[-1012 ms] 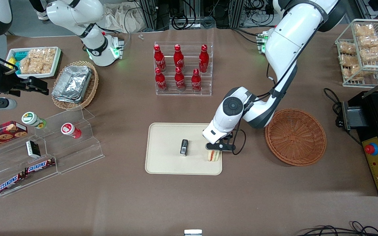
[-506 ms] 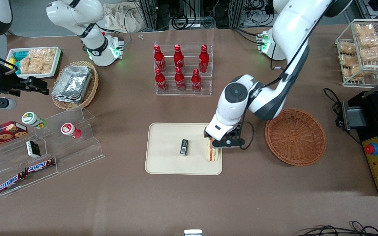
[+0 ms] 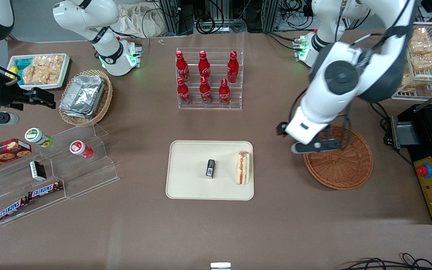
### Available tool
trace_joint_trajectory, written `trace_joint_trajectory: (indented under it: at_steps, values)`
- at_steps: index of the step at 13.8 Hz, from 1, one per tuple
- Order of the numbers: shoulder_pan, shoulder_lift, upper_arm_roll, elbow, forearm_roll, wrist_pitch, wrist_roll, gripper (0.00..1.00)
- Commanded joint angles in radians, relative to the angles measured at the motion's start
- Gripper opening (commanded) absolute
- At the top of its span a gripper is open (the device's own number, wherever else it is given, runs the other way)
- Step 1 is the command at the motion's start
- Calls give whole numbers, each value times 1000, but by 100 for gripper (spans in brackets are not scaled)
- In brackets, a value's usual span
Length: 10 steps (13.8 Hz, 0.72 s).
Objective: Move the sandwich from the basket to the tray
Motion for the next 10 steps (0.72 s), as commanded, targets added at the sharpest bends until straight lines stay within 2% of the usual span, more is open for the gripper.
trace_joint_trajectory:
  at_steps: [1,4,7,10]
  values:
    - [107,-120,-2,-18,-40,-151,156,100]
    - [101,-205,84,-16,-52,-220,184,100]
    - [-9,-266,236,-15,-77,-274,257,100]
    - [-10,-248,244,54,-74,-315,277,100]
